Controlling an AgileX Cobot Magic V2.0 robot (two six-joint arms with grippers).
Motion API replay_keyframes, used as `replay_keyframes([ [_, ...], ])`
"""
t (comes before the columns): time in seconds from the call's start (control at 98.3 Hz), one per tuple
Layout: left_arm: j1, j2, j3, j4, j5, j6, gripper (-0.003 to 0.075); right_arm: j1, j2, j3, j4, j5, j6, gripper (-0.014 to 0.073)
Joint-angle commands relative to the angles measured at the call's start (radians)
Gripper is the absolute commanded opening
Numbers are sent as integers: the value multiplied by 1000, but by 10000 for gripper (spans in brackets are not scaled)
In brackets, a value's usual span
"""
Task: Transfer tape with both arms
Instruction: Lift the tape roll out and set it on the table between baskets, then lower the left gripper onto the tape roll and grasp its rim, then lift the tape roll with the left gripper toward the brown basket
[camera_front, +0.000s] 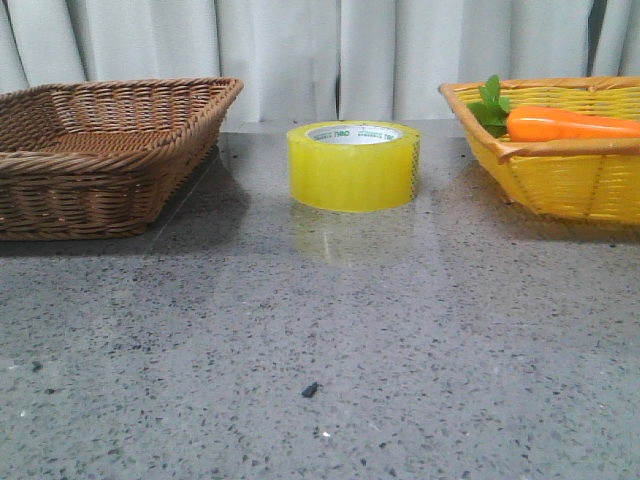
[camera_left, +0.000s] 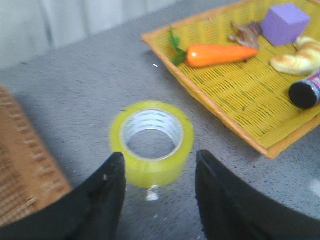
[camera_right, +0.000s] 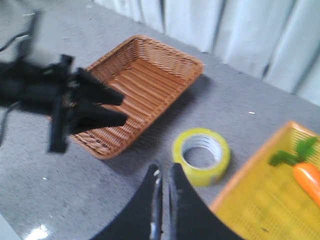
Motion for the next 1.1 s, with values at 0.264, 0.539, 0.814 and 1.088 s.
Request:
replay_keyframes([
  [0.264, -17, 480, -550, -55, 262, -57, 310, -6, -526, 505, -94, -493, 157, -62],
  [0.539, -17, 545, -563, 184, 263, -101, 551, -6, -634, 527, -210, -386, 237, -62],
  [0.814, 7, 608, -556, 198, 249, -140, 546, -6, -573, 527, -197, -345, 237, -62],
  [1.088, 10, 661, -556, 192, 247, -140, 468, -6, -543, 527, -164, -345, 237, -62],
])
